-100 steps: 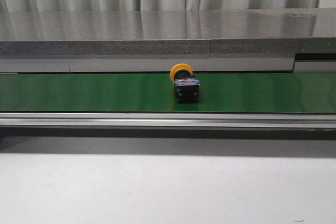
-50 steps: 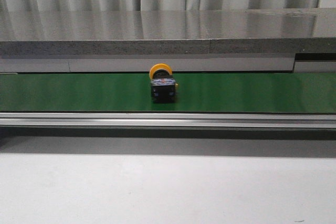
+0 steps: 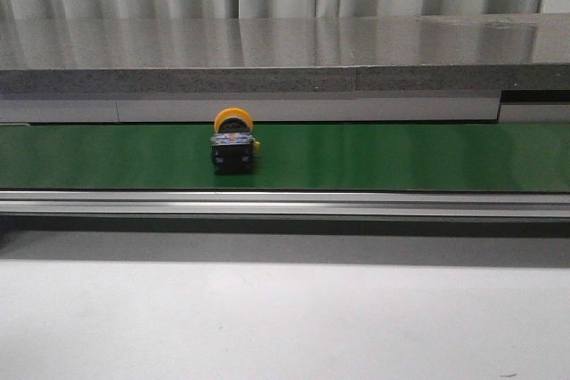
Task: Move button from right to left
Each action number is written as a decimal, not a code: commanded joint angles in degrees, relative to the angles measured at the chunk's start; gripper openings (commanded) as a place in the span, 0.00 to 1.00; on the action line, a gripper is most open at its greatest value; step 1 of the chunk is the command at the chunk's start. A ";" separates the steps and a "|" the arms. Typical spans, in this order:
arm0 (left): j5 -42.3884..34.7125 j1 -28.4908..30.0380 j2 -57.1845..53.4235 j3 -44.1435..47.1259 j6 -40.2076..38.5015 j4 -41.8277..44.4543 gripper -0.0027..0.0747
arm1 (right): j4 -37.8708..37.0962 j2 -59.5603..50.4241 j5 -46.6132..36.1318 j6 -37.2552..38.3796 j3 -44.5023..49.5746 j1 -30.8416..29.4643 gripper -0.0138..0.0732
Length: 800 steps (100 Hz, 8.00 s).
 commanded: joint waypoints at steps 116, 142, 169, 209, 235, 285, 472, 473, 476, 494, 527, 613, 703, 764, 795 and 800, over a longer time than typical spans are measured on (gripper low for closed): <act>11.28 -20.59 43.65 -30.48 -18.79 6.58 0.82 | -0.63 0.60 -4.78 -0.10 -1.35 -0.09 0.09; 11.39 -20.59 46.51 -30.48 -19.89 7.53 0.75 | -0.63 0.60 -4.78 -0.10 -1.35 -0.09 0.09; 11.50 -19.17 46.51 -30.48 -19.89 8.06 0.37 | -0.63 0.60 -4.78 -0.10 -1.35 -0.09 0.09; 13.89 -15.05 38.69 -30.48 -19.89 11.70 0.35 | -0.63 0.60 -4.78 -0.10 -1.35 -0.09 0.09; 19.36 -3.85 34.16 -30.48 -8.40 14.66 0.35 | -0.63 0.60 -4.78 -0.10 -1.35 -0.09 0.09; 21.41 16.71 35.72 -30.13 4.03 14.66 0.34 | -0.63 0.60 -4.78 -0.10 -1.35 -0.09 0.09; 13.03 15.27 22.55 -31.30 6.28 -0.29 0.01 | -0.63 0.60 -4.78 -0.10 -1.35 -0.09 0.09; 12.55 15.04 21.97 -30.80 6.28 -0.41 0.01 | -0.63 0.60 -4.78 -0.10 -1.35 -0.09 0.09; 11.32 13.86 20.52 -29.49 6.28 -0.85 0.01 | -0.63 0.60 -4.78 -0.10 -1.35 -0.09 0.09; 6.61 6.57 14.28 -22.64 6.28 -1.49 0.01 | -0.63 0.60 -4.78 -0.10 -1.35 -0.09 0.09; -3.54 -3.87 4.57 -12.19 6.28 -2.49 0.01 | -0.63 0.60 -4.78 -0.10 -1.35 -0.09 0.09; -19.00 -4.39 -21.53 15.57 6.28 -6.98 0.01 | -0.63 0.60 -4.78 -0.10 -1.35 -0.09 0.09; -43.23 -2.41 -53.84 52.04 -0.56 4.42 0.01 | -0.63 0.60 -4.78 -0.10 -1.35 -0.09 0.09; -35.88 -2.32 -59.18 54.20 -0.56 4.11 0.01 | -0.63 0.85 -4.78 -0.10 -1.35 -0.09 0.09; -35.88 -2.32 -59.18 54.20 -0.56 4.11 0.01 | -0.63 0.85 -4.78 -0.10 -1.35 -0.09 0.09; -35.88 -2.32 -59.18 54.20 -0.56 4.11 0.01 | -0.69 0.83 -4.78 -0.15 -1.35 -0.09 0.09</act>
